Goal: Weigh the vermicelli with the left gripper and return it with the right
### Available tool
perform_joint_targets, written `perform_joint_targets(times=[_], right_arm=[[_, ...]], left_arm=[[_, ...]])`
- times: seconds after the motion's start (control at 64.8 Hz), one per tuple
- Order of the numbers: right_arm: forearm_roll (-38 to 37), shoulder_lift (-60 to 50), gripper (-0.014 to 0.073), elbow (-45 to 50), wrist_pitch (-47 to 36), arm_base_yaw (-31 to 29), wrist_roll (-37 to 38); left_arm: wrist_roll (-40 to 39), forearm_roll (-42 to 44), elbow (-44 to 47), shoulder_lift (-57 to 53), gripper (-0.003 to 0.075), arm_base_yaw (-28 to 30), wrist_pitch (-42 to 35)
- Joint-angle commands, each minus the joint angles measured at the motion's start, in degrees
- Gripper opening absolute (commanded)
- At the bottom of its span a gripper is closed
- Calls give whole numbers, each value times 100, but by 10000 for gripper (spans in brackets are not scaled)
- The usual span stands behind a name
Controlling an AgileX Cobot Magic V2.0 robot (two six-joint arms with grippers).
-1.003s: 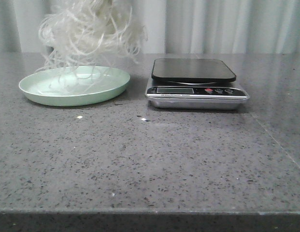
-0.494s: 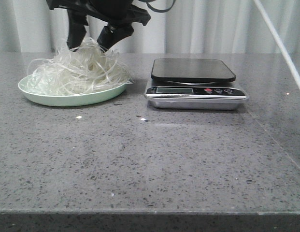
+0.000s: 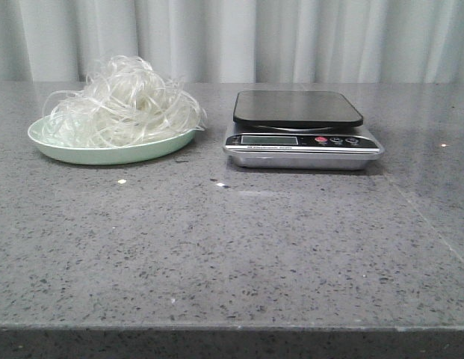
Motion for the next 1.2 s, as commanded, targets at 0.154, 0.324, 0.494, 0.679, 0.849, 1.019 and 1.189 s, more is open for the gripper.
perform_joint_targets(times=[0.154,0.324,0.494,0.679,0.849,1.019,1.189], right_arm=[[-67,-1424,588,639,-297,-912,-12],[-74,-2432,588,1996,-1047,-1346,-18],[-94,-3681,588,3711,-1812,-1519,-329],[-96,-5138,588,5328,-2564,-1519,-341],[-91,-6726,588,6792,-3391,-1519,-341],[-91,-8017,588,7860,-3536,-1519,-341],[-91,-8849,584,8527,-3607,-1519,-341]], left_arm=[[-6,-89,-140,78,134,17,-454],[-6,-89,-140,78,134,17,-454],[-6,-89,-140,78,134,17,-454],[-6,-89,-140,78,134,17,-454],[-6,-89,-140,78,134,17,-454],[-6,-89,-140,78,134,17,-454],[-6,-89,-140,78,134,17,-454]])
